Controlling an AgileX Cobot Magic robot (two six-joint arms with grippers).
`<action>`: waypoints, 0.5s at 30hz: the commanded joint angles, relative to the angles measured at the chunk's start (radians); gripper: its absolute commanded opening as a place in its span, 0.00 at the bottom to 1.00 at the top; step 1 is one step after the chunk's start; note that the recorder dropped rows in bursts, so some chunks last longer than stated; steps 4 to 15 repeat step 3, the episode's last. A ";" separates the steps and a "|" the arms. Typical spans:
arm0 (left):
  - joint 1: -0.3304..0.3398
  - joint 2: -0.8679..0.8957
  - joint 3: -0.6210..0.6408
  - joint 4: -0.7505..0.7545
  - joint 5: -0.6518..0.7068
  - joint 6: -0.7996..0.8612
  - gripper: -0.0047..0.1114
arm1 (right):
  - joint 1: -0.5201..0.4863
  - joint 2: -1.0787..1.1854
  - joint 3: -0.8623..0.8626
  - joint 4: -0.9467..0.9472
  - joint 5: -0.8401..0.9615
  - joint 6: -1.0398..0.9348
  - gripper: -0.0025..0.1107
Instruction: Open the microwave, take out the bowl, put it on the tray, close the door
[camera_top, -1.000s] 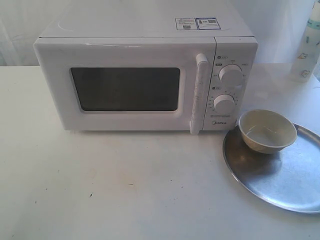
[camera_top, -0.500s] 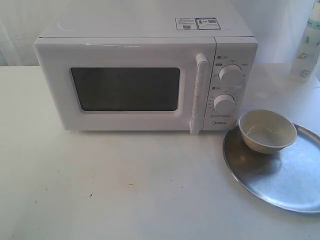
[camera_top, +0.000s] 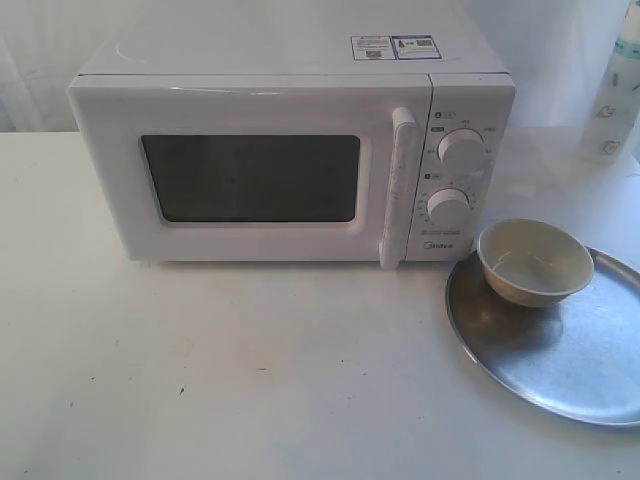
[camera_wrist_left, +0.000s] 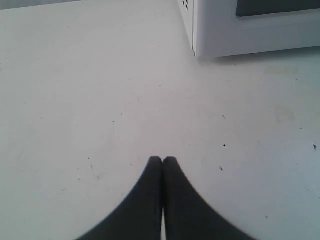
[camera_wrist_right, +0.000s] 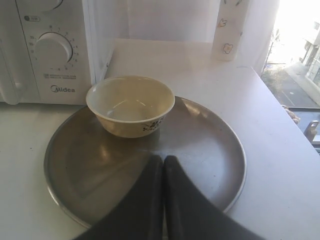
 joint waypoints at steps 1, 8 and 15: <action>-0.005 -0.002 -0.003 -0.009 0.003 0.000 0.04 | -0.005 -0.006 -0.001 -0.006 -0.008 0.000 0.02; -0.005 -0.002 -0.003 -0.009 0.003 0.000 0.04 | -0.005 -0.006 -0.001 -0.006 -0.008 0.000 0.02; -0.005 -0.002 -0.003 -0.009 0.003 0.000 0.04 | -0.005 -0.006 -0.001 -0.006 -0.008 0.000 0.02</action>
